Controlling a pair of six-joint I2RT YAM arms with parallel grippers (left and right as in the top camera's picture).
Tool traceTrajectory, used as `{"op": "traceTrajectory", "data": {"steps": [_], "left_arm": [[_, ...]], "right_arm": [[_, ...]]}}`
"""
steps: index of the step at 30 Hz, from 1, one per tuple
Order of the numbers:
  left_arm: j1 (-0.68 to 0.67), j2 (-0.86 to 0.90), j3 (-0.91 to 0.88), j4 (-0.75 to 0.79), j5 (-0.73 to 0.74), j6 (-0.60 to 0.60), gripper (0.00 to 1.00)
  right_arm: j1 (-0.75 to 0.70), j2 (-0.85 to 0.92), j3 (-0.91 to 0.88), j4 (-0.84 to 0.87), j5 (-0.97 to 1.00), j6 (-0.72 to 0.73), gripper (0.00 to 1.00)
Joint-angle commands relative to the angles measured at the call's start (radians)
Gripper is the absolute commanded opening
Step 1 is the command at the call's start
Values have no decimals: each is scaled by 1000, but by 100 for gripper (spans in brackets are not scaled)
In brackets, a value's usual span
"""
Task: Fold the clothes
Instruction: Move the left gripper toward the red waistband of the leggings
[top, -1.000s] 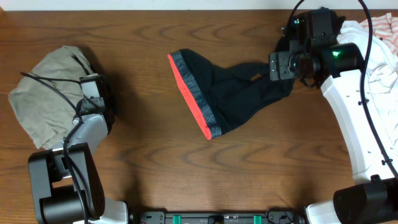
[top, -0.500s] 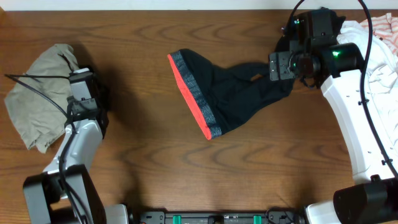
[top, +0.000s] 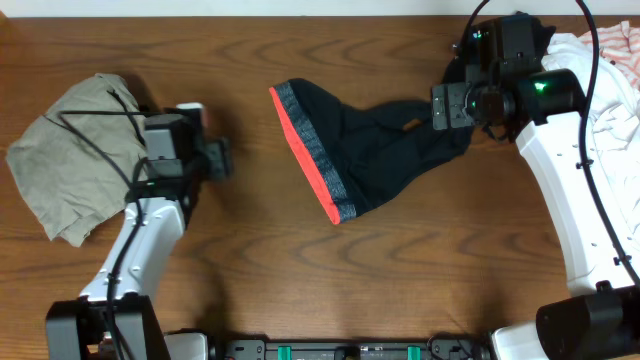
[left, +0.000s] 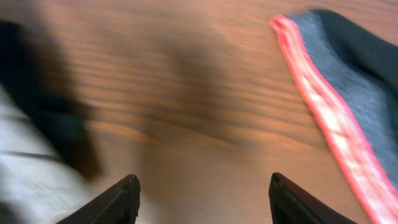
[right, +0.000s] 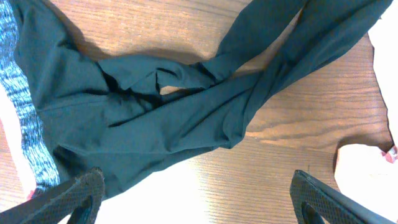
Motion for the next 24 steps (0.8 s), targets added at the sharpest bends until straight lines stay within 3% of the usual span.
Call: {"op": "traceTrajectory", "data": {"steps": [1, 4, 7, 17, 24], "left_arm": [[-72, -14, 8, -56, 121, -144, 76], [-163, -13, 8, -131, 171, -292, 87], [-270, -7, 7, -163, 195, -403, 90], [-540, 103, 7, -116, 122, -790, 90], [-603, 217, 7, -80, 123, -896, 90]], "right_arm": [[-6, 5, 2, -1, 2, -8, 95], [-11, 5, 2, -1, 8, -11, 96], [-18, 5, 2, -1, 8, -11, 96], [-22, 5, 2, -18, 8, -12, 97], [-22, 5, 2, -36, 8, -23, 97]]}}
